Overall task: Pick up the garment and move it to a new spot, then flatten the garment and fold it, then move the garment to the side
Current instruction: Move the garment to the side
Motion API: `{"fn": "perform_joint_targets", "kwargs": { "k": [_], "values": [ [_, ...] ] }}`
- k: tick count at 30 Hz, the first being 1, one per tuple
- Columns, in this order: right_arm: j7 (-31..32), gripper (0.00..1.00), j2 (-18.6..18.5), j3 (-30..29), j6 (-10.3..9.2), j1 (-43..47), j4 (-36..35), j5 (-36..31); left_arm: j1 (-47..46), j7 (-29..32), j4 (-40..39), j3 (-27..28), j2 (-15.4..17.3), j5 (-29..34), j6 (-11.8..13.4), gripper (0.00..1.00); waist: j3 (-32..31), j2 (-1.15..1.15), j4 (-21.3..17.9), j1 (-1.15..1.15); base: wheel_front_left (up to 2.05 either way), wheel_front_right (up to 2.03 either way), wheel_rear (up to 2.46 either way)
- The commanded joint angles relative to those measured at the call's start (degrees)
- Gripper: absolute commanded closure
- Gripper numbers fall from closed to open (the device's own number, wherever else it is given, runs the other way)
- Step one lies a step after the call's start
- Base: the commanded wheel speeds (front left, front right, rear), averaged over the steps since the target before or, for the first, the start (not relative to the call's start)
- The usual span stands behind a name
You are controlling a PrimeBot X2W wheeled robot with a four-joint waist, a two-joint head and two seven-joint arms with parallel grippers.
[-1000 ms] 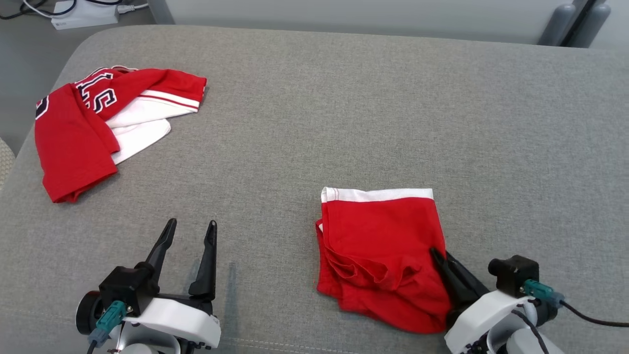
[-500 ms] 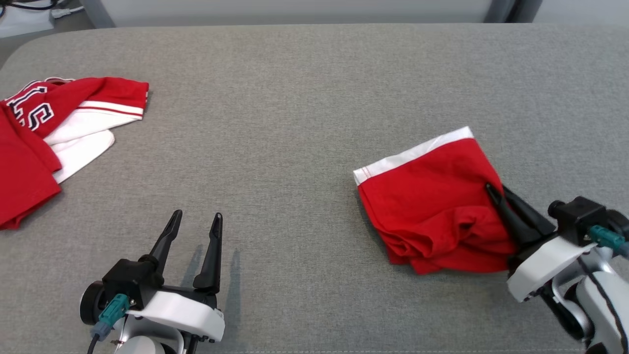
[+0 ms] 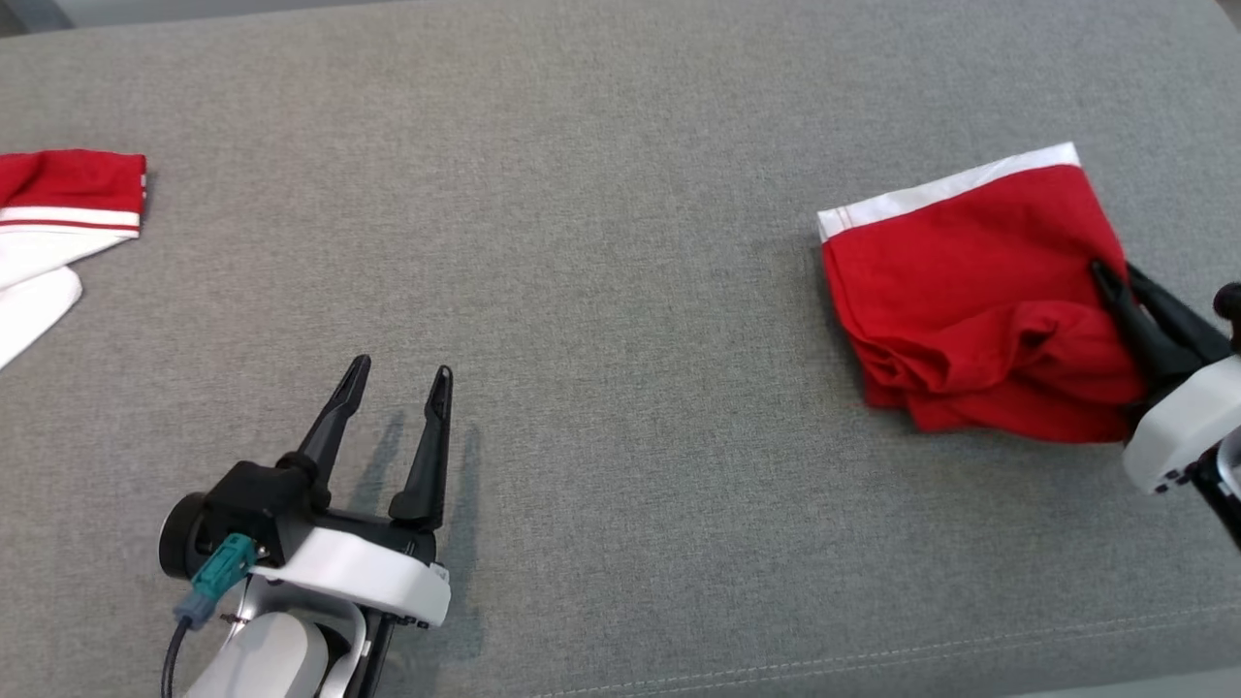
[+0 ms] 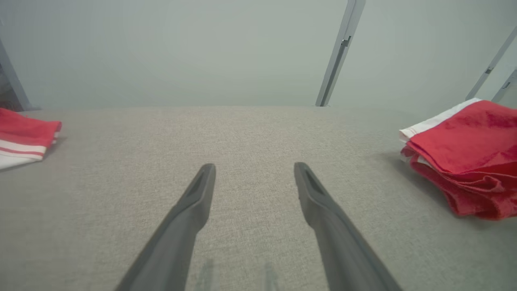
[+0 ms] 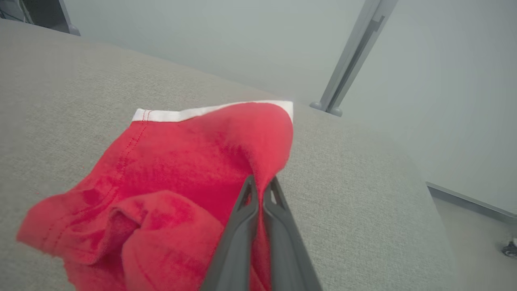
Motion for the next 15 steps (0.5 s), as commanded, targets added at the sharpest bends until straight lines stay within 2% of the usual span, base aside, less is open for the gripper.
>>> {"fn": "perform_joint_targets", "kwargs": {
  "k": [1, 8, 15],
  "values": [
    [0.0, 1.00, -2.4, 0.1, -0.01, -1.4, 0.2, 0.4, -2.7, 0.0, -1.7, 2.0, 1.7, 0.3, -0.2, 0.00, 2.0, 0.00, -1.6, 0.00, 0.00, 0.00, 0.00],
    [-0.4, 1.00, -5.8, 0.8, -0.01, -7.2, 8.6, 0.7, -6.1, 1.1, -3.4, 1.8, 2.9, 1.6, -0.3, 0.00, 7.6, 0.00, -3.2, 0.00, 0.00, 0.00, 0.00],
    [-2.5, 1.00, -7.0, 0.4, -0.01, -11.2, 17.0, 0.2, -8.3, 2.0, -4.5, 1.6, 3.6, 2.4, -0.4, 0.00, 11.2, 0.00, -3.7, 0.00, 0.00, 0.00, 0.00]
  ]
}}
